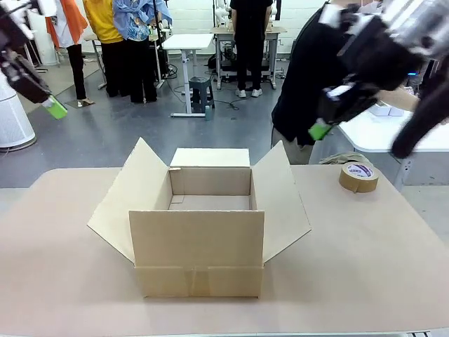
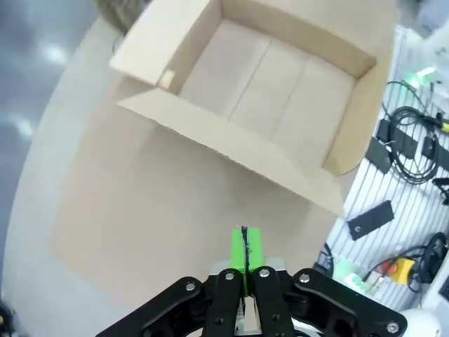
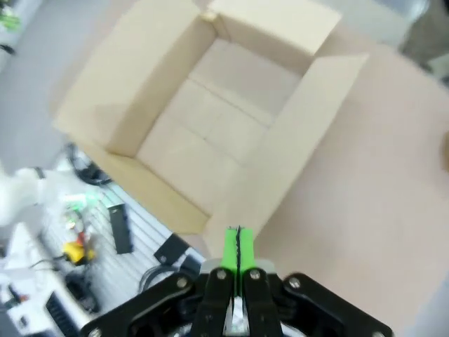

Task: Wrap the clocks to prevent damage.
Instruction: Open the side flaps of the Package Box.

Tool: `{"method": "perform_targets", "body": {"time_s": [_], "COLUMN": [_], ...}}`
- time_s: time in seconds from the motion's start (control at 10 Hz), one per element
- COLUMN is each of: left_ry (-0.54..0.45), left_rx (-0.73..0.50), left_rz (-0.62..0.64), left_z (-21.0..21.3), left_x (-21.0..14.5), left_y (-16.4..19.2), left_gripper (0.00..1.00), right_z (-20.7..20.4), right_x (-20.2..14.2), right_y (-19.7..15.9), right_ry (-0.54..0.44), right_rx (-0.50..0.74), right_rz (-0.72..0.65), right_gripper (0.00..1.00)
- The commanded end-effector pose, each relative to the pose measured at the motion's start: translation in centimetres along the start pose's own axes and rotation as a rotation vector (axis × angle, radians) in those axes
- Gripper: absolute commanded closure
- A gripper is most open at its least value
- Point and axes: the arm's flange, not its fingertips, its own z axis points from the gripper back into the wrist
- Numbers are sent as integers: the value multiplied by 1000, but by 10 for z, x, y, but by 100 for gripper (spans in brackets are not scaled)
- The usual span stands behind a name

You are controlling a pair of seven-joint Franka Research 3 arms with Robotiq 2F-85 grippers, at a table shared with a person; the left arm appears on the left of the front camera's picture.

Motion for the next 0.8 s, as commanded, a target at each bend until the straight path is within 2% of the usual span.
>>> {"method": "perform_targets", "body": {"time_s": [0.0,0.1,0.4,0.5,0.7], "left_ry": [117,153,182,171,175], "left_rx": [50,110,161,188,139], "left_rz": [178,256,360,374,329], "left_z": [-20,-34,-65,-68,-67], "left_x": [32,47,75,76,65], "left_y": [-12,-20,-22,-18,-27], "left_gripper": [100,100,100,100,100], "right_z": [-27,-40,-68,-69,-72], "right_x": [37,47,61,62,52], "right_y": [16,26,28,25,27], "right_ry": [153,204,243,237,217], "right_rx": [-119,-173,-258,-262,-235], "right_rz": [-86,-111,-182,-183,-150], "right_gripper": [100,100,100,100,100]}}
